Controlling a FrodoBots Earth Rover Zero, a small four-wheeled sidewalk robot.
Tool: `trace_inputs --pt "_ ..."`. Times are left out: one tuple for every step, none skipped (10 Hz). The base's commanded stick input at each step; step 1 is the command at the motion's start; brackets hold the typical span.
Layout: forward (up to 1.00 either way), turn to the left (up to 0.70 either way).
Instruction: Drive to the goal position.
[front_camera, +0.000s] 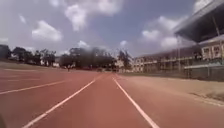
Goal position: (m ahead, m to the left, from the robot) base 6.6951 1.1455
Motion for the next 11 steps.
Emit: trace_inputs --pt "0.7 0.0" --pt "0.7 0.0" --pt "0.7 0.0" --pt "0.7 0.0" --pt "0.7 0.0" --pt "0.7 0.0" --pt "0.7 0.0" --pt "0.7 0.0" --pt "0.7 0.0" --pt "0.7 0.0" --pt "0.7 0.0"
